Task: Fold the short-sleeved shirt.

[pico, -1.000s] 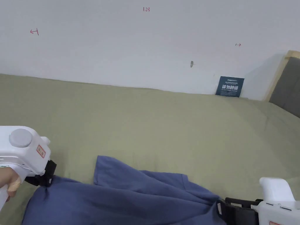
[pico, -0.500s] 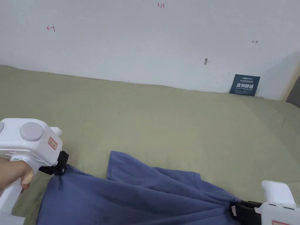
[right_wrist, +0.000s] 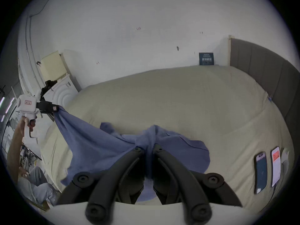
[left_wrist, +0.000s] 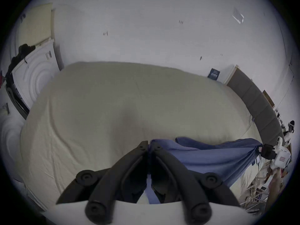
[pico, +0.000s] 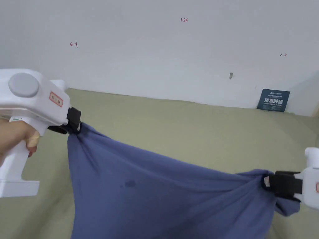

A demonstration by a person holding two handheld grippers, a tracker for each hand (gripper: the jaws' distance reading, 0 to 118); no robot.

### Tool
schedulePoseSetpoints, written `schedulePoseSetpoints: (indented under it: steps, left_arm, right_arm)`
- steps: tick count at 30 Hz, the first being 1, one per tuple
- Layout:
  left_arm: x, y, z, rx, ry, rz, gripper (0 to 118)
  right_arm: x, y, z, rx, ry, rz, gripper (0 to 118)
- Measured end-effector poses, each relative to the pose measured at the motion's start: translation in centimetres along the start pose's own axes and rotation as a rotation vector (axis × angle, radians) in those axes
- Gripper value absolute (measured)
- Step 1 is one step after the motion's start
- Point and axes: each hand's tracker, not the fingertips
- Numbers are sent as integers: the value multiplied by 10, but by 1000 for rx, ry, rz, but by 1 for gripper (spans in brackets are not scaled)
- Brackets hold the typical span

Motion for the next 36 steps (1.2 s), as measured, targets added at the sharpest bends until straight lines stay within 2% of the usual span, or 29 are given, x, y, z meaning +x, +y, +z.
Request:
schedulePoseSetpoints:
  steps: [9, 12, 20, 27, 36]
  left_arm:
    - [3, 55, 36, 104, 39, -11, 3]
    - [4, 72, 41, 148, 37, 9, 3]
    - [2, 102, 43, 214, 49, 14, 3]
    - [5, 111, 48, 265, 49, 13, 3]
    - [5, 62, 41, 226, 13, -15, 3]
  right_arm:
    - [-23, 102, -11, 130, -32, 103, 8]
    - [-28, 135, -19, 185, -40, 90, 8]
    - [-31, 195, -48, 259, -71, 116, 8]
    - [-22, 200, -63, 284, -45, 59, 8]
    - [-2, 141, -59, 215, -57, 54, 8]
